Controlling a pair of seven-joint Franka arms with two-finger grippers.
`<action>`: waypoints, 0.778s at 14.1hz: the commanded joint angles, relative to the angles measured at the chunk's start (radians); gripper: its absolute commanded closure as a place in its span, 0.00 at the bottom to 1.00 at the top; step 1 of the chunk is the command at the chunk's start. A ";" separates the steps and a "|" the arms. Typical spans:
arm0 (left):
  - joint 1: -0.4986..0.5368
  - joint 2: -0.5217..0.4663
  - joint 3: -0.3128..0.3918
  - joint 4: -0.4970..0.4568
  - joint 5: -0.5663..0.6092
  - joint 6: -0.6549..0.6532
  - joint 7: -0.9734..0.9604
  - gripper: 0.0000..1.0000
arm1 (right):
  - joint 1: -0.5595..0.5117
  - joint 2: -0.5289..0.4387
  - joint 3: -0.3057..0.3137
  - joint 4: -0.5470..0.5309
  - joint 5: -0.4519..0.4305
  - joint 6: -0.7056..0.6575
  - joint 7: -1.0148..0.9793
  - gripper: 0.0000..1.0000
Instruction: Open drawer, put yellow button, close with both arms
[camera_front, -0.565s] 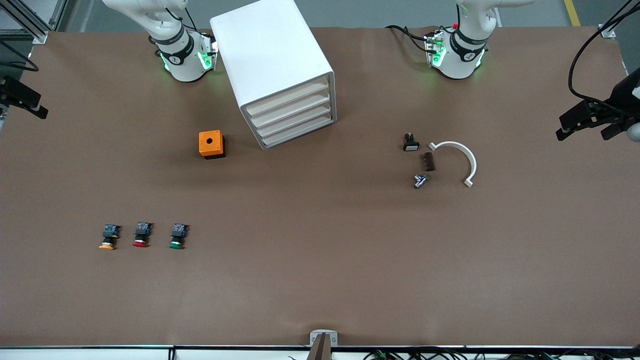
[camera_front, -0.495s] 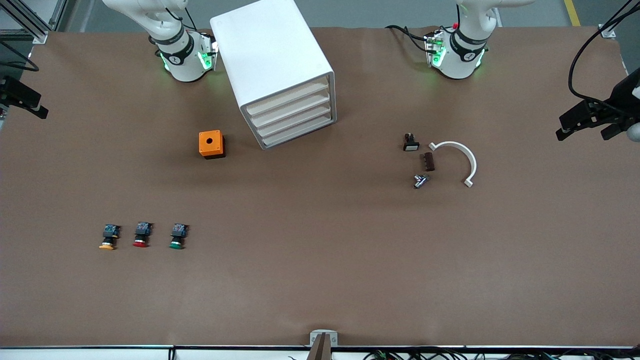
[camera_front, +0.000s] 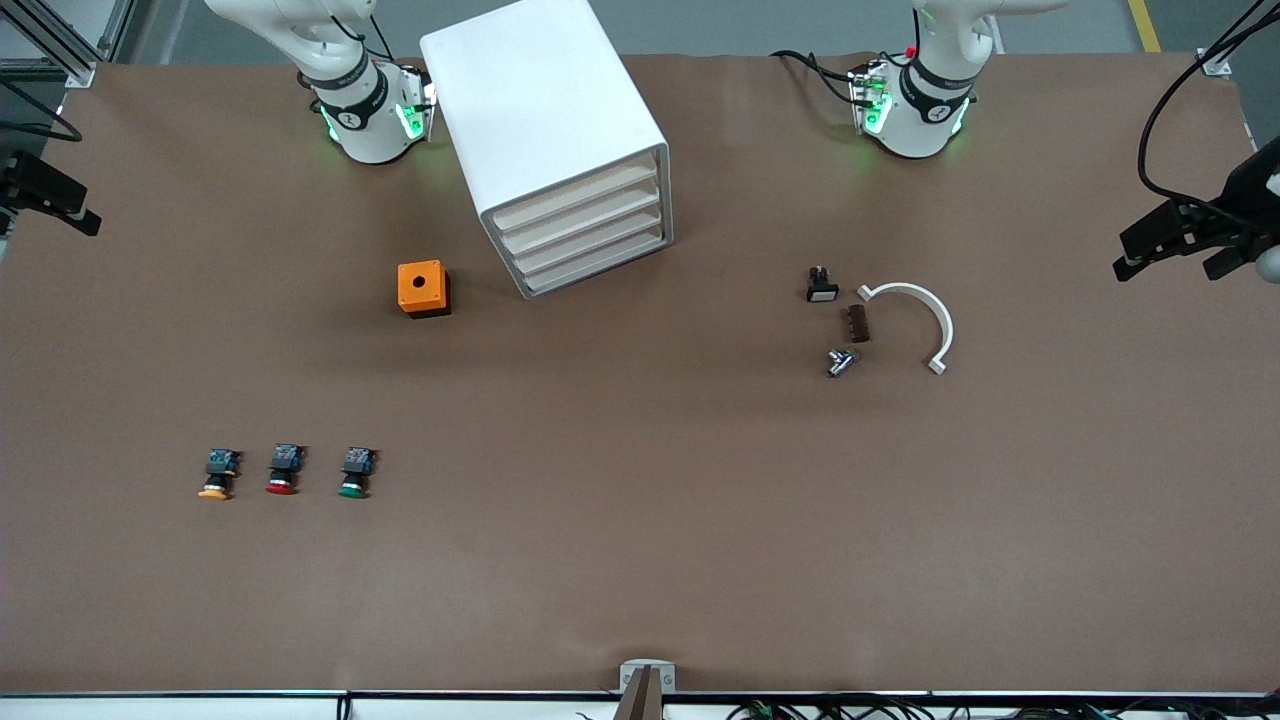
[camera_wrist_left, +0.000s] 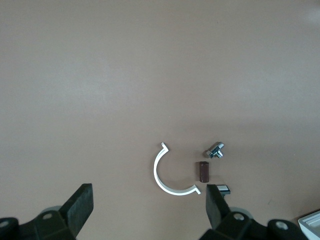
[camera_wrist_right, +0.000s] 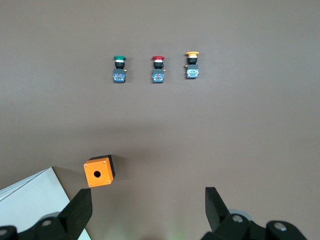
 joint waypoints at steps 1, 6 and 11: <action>-0.005 0.062 0.007 0.063 0.015 -0.005 -0.016 0.01 | 0.011 -0.025 -0.002 -0.019 0.006 -0.006 -0.006 0.00; -0.023 0.177 0.002 0.070 0.014 -0.005 -0.021 0.01 | 0.008 -0.026 -0.002 -0.021 0.008 -0.018 0.000 0.00; -0.112 0.284 -0.028 0.070 0.012 -0.007 -0.221 0.01 | 0.005 -0.025 -0.001 -0.021 0.008 -0.017 0.000 0.00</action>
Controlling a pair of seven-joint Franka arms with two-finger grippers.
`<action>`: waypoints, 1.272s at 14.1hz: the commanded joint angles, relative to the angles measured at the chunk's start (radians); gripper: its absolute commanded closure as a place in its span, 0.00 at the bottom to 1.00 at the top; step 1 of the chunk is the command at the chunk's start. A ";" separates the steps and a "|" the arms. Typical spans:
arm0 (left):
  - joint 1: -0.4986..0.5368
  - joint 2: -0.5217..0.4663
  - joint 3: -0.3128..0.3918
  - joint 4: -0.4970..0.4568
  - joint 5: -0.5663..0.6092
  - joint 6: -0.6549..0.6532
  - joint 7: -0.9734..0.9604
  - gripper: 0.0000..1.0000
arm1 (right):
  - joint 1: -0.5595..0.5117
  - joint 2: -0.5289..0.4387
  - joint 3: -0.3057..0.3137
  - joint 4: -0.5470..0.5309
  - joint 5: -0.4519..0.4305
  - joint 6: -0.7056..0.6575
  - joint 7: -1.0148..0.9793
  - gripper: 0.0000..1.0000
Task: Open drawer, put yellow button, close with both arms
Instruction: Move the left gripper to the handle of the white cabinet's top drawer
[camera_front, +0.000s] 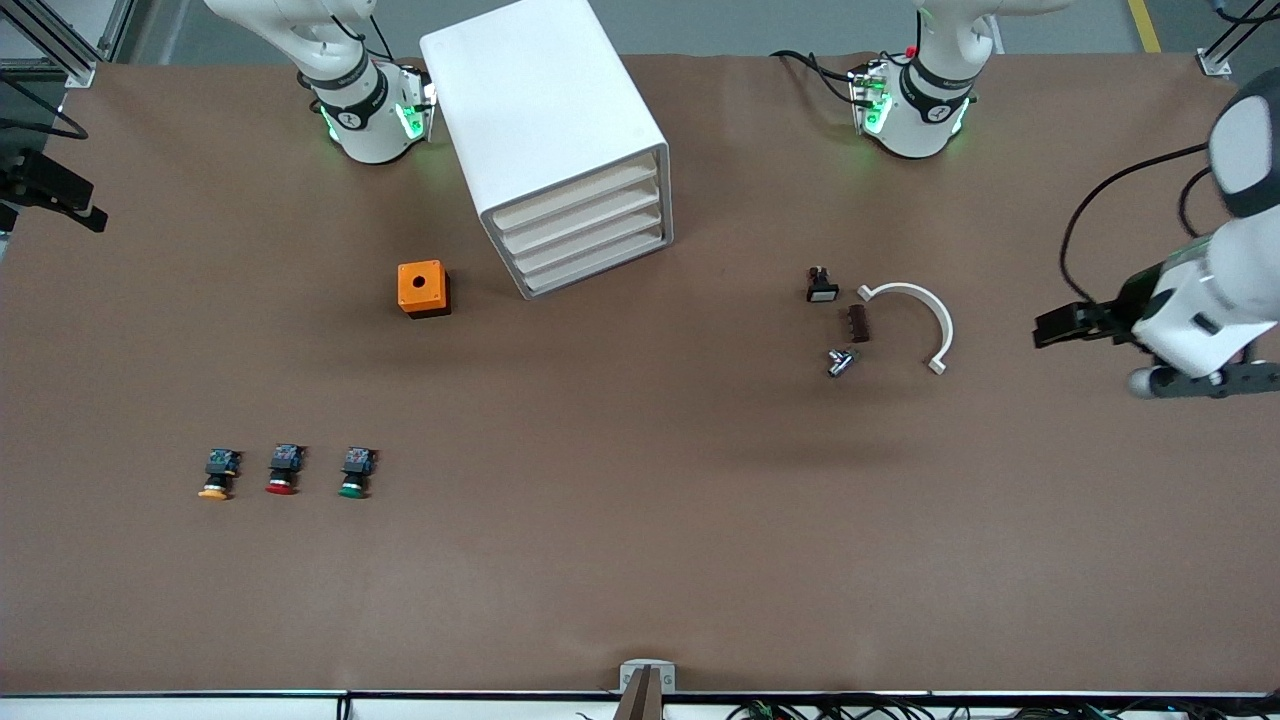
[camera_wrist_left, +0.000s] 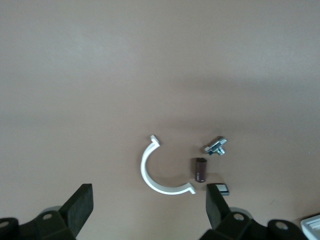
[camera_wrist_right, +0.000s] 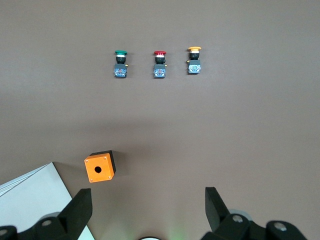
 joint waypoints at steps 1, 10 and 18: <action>-0.079 0.057 -0.011 0.033 0.011 -0.011 -0.156 0.00 | -0.001 -0.024 0.000 -0.020 0.008 -0.002 0.000 0.00; -0.242 0.286 -0.019 0.217 -0.495 -0.122 -0.915 0.01 | -0.001 -0.026 0.003 -0.020 0.009 -0.002 -0.001 0.00; -0.296 0.485 -0.094 0.217 -0.831 -0.270 -1.684 0.01 | -0.005 -0.024 0.000 -0.018 0.008 -0.002 -0.001 0.00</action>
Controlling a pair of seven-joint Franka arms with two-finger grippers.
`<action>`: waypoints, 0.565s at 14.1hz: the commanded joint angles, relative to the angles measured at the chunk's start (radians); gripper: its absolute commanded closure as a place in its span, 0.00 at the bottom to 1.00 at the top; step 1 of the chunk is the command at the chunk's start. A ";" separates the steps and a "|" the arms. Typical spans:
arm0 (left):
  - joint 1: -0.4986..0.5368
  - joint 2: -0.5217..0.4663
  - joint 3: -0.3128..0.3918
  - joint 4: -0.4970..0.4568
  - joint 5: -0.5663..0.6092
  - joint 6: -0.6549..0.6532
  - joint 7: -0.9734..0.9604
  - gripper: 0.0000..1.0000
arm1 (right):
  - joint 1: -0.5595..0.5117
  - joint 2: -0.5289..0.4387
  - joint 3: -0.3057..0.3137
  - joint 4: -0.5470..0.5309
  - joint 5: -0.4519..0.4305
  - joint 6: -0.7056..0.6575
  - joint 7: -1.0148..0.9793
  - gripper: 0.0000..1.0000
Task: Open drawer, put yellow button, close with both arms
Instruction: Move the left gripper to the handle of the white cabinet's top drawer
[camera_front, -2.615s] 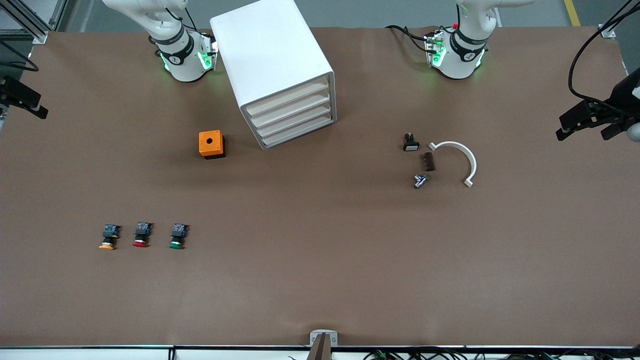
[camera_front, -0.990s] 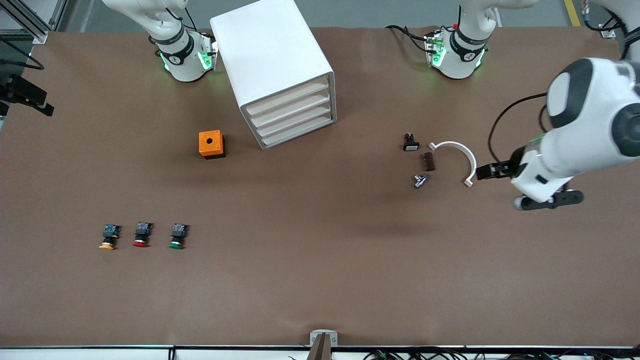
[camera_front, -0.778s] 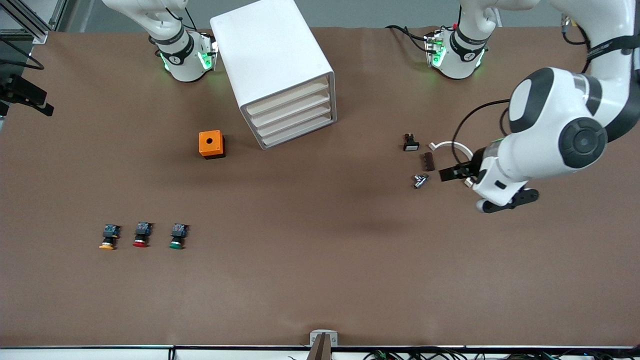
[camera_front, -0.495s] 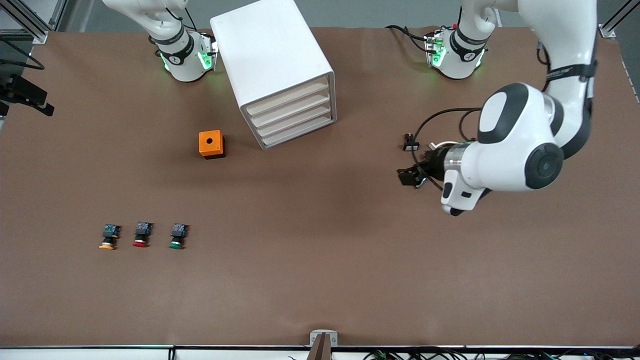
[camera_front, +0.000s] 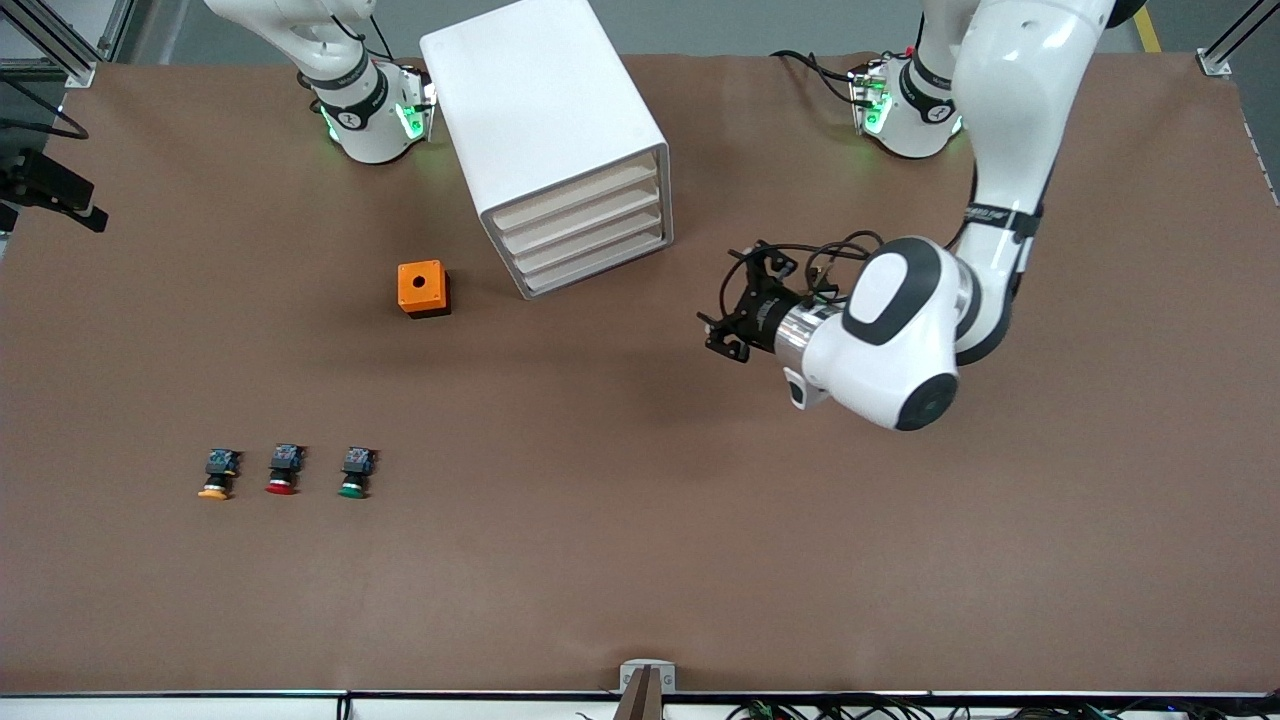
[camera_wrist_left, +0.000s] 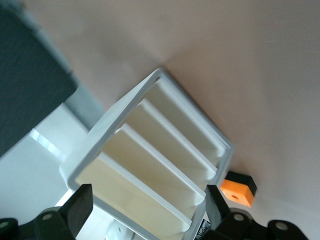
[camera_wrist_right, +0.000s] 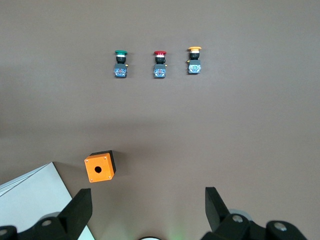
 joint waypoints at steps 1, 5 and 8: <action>0.014 0.066 -0.019 0.031 -0.105 -0.102 -0.195 0.01 | -0.005 -0.024 -0.001 -0.018 0.008 -0.002 -0.001 0.00; 0.006 0.118 -0.051 0.028 -0.211 -0.153 -0.390 0.01 | -0.005 -0.024 -0.001 -0.018 0.009 0.000 -0.001 0.00; 0.000 0.163 -0.055 0.027 -0.251 -0.153 -0.483 0.06 | -0.005 -0.024 -0.001 -0.018 0.008 -0.002 -0.001 0.00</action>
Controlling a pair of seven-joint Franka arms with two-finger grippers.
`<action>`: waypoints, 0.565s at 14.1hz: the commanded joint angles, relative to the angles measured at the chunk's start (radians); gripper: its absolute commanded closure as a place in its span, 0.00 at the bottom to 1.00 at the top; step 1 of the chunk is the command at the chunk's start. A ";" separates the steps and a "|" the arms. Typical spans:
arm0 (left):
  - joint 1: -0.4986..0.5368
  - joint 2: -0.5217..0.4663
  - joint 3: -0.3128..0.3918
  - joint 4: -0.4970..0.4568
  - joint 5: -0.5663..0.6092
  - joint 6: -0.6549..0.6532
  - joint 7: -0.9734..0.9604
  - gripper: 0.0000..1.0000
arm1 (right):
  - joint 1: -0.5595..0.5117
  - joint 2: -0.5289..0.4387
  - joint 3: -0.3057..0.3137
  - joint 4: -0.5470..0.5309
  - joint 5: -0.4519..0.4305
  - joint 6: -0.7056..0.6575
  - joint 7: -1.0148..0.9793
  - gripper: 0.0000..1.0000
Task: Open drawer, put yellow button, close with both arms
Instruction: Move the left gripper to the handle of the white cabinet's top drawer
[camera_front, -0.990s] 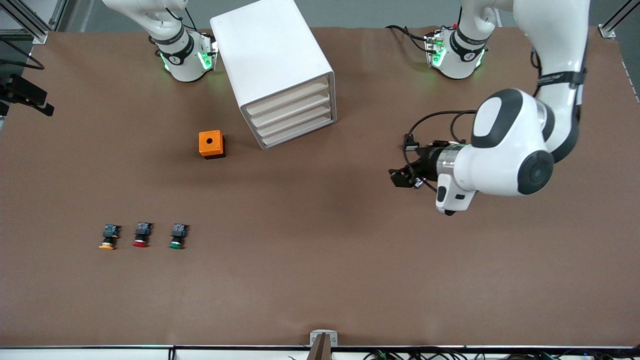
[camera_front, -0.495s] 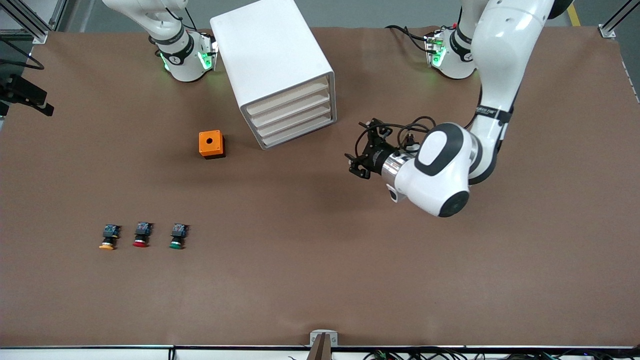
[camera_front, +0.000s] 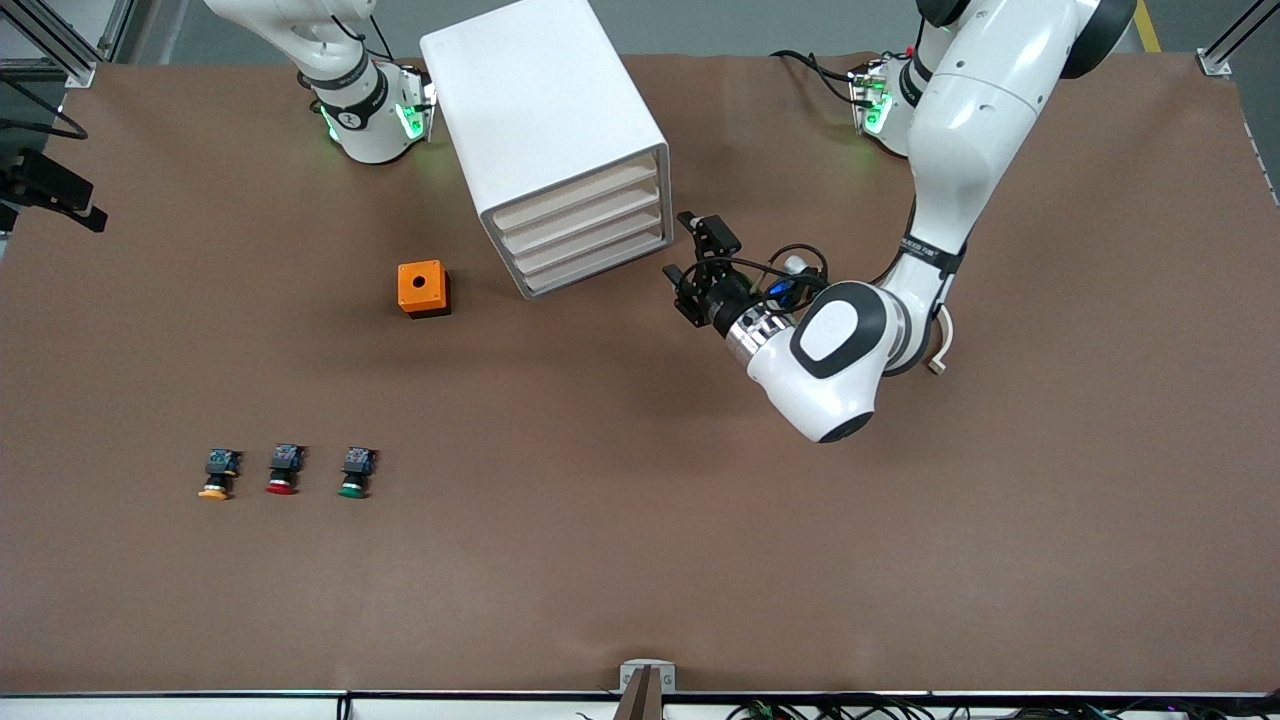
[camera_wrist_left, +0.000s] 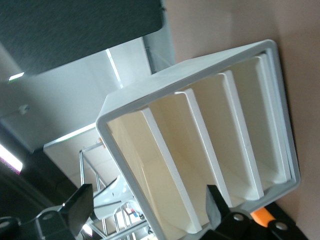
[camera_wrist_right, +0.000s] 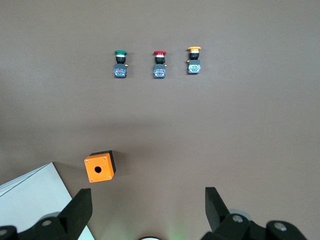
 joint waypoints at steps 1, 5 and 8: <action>-0.004 0.052 -0.008 0.022 -0.042 -0.020 -0.080 0.12 | -0.005 -0.026 0.000 -0.018 0.008 -0.003 -0.001 0.00; -0.048 0.072 -0.008 0.008 -0.068 -0.020 -0.110 0.39 | -0.005 -0.026 0.000 -0.018 0.008 -0.002 -0.001 0.00; -0.097 0.075 -0.008 0.003 -0.108 -0.018 -0.110 0.46 | -0.003 -0.026 0.002 -0.018 0.008 0.004 -0.003 0.00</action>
